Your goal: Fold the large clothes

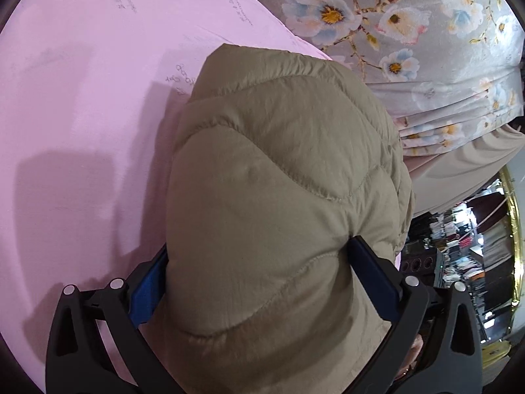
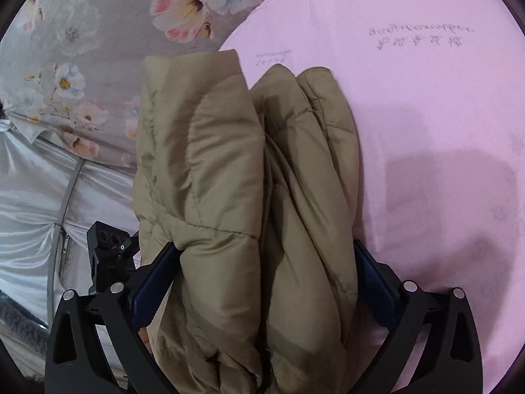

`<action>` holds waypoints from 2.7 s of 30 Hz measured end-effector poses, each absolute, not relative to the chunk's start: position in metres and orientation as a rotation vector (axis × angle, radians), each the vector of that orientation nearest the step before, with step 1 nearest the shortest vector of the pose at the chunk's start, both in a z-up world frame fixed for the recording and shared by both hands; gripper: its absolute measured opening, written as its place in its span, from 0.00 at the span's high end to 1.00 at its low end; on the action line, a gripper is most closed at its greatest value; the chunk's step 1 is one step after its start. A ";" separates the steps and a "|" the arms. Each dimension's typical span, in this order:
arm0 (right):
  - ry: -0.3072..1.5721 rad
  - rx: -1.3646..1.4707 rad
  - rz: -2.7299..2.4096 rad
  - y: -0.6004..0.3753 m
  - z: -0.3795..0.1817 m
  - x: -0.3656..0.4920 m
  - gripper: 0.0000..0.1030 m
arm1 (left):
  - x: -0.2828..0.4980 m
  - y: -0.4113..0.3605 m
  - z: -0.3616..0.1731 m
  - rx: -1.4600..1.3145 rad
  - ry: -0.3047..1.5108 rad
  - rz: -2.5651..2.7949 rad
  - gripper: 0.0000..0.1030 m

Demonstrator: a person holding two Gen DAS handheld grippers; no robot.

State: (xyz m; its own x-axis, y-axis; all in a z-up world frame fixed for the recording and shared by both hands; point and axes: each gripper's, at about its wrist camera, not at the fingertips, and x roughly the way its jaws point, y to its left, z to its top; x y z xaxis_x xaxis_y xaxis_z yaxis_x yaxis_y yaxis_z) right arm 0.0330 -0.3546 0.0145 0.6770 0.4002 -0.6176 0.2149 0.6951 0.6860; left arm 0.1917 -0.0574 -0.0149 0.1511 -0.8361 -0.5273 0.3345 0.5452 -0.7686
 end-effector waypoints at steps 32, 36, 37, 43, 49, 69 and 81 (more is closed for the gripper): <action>0.642 0.539 0.266 -0.277 0.098 0.250 0.65 | 0.335 -0.012 0.106 -0.271 0.632 -0.843 0.25; 0.684 0.538 0.252 -0.276 0.071 0.286 0.65 | 0.369 -0.011 0.078 -0.279 0.671 -0.799 0.25; 0.694 0.538 0.248 -0.276 0.065 0.293 0.65 | 0.376 -0.011 0.071 -0.284 0.682 -0.790 0.25; 0.717 0.546 0.245 -0.276 0.038 0.324 0.61 | 0.413 -0.007 0.026 -0.331 0.748 -0.742 0.21; 0.701 0.547 0.248 -0.278 0.024 0.340 0.45 | 0.431 0.006 0.004 -0.412 0.768 -0.752 0.16; 0.478 0.011 -0.091 -0.192 0.125 0.288 0.87 | 0.343 -0.051 0.117 0.115 0.457 -0.189 0.51; 0.583 0.167 -0.143 -0.234 0.055 0.353 0.95 | 0.392 -0.084 0.052 0.065 0.568 -0.141 0.86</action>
